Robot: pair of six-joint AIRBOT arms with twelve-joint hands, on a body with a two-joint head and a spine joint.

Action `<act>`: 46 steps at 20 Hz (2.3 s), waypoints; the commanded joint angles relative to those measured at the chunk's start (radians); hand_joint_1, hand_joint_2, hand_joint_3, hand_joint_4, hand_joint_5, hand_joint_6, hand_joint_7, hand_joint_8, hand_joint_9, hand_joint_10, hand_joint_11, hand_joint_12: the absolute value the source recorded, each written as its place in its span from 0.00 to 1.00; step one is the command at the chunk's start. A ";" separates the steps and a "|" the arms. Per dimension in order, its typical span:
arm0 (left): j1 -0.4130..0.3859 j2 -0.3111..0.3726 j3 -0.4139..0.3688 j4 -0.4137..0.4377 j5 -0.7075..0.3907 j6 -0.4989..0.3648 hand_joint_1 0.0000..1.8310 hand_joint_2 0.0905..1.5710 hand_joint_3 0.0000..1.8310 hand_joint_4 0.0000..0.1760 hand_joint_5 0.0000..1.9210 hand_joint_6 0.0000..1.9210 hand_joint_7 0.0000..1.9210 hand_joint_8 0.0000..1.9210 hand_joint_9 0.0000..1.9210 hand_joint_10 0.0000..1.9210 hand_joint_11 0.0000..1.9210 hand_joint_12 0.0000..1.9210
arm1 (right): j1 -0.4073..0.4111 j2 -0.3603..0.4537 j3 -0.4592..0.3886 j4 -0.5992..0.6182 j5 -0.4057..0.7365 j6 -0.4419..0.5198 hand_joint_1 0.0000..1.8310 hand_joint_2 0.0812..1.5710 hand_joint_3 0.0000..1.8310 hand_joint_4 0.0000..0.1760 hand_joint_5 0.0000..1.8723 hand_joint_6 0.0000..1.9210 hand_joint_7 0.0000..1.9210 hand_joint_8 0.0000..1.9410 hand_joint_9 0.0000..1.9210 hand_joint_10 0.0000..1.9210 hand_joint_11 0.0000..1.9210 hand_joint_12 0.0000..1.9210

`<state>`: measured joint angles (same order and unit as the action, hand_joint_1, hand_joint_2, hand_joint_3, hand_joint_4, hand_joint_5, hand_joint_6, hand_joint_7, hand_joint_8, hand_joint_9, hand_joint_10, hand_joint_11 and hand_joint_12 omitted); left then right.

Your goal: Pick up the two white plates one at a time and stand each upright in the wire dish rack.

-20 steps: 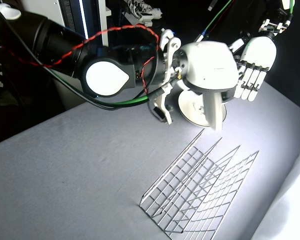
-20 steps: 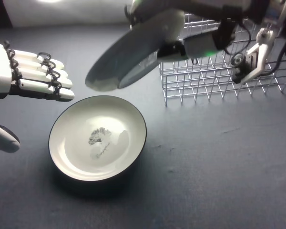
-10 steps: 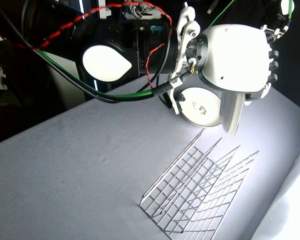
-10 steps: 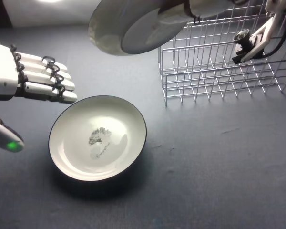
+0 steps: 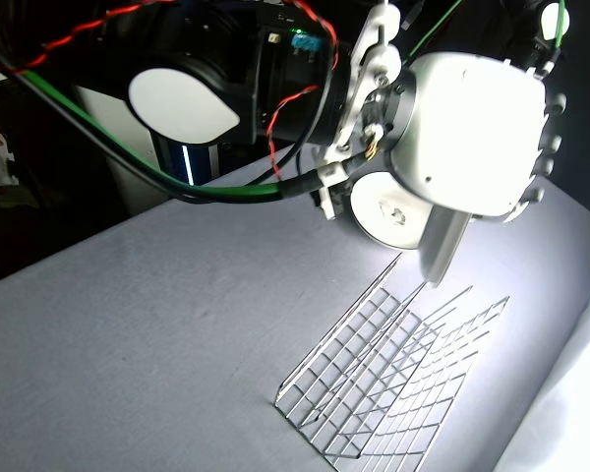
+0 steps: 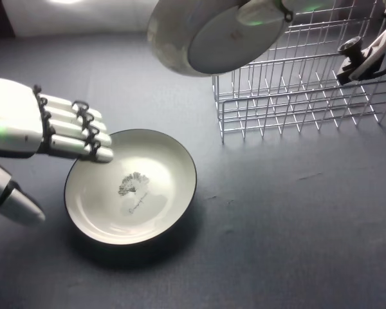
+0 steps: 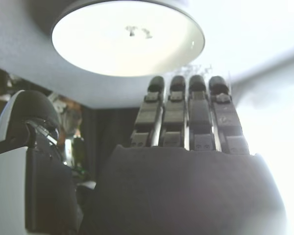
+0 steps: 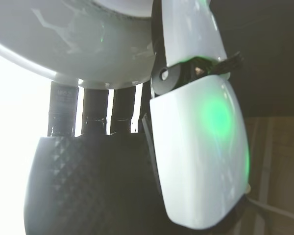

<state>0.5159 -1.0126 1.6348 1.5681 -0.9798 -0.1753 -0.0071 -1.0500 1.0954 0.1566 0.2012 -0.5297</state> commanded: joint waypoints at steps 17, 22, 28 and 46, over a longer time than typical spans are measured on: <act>0.038 -0.012 0.000 -0.062 0.009 0.051 0.00 0.68 0.00 0.00 0.02 0.00 0.01 0.00 0.00 0.00 0.00 0.00 | 0.002 0.121 0.073 -0.007 0.090 -0.010 0.76 0.68 0.00 0.00 0.50 0.52 0.51 0.46 0.54 0.57 0.52 0.64; 0.049 -0.020 0.007 -0.063 0.012 0.055 0.00 0.68 0.00 0.00 0.01 0.00 0.00 0.00 0.00 0.00 0.00 0.00 | -0.053 0.121 0.127 -0.014 0.103 -0.010 0.76 0.67 0.00 0.00 0.51 0.50 0.52 0.45 0.55 0.56 0.53 0.65; 0.054 -0.025 0.011 -0.063 0.012 0.057 0.00 0.68 0.00 0.00 0.03 0.00 0.02 0.01 0.01 0.00 0.01 0.00 | -0.147 0.088 0.197 -0.014 0.146 -0.006 0.76 0.68 0.00 0.00 0.51 0.50 0.51 0.46 0.55 0.56 0.52 0.65; 0.054 -0.033 0.042 -0.075 0.021 0.069 0.00 0.68 0.00 0.00 0.01 0.00 0.00 0.00 0.00 0.00 0.00 0.00 | -0.339 0.073 0.229 -0.031 0.267 0.009 0.80 0.75 0.00 0.00 0.36 0.71 0.39 0.59 0.38 0.70 0.41 0.86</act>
<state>0.5762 -1.0470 1.6695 1.5532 -0.9493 -0.1055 -0.3527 -0.9833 1.3178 0.1265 0.3485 -0.5228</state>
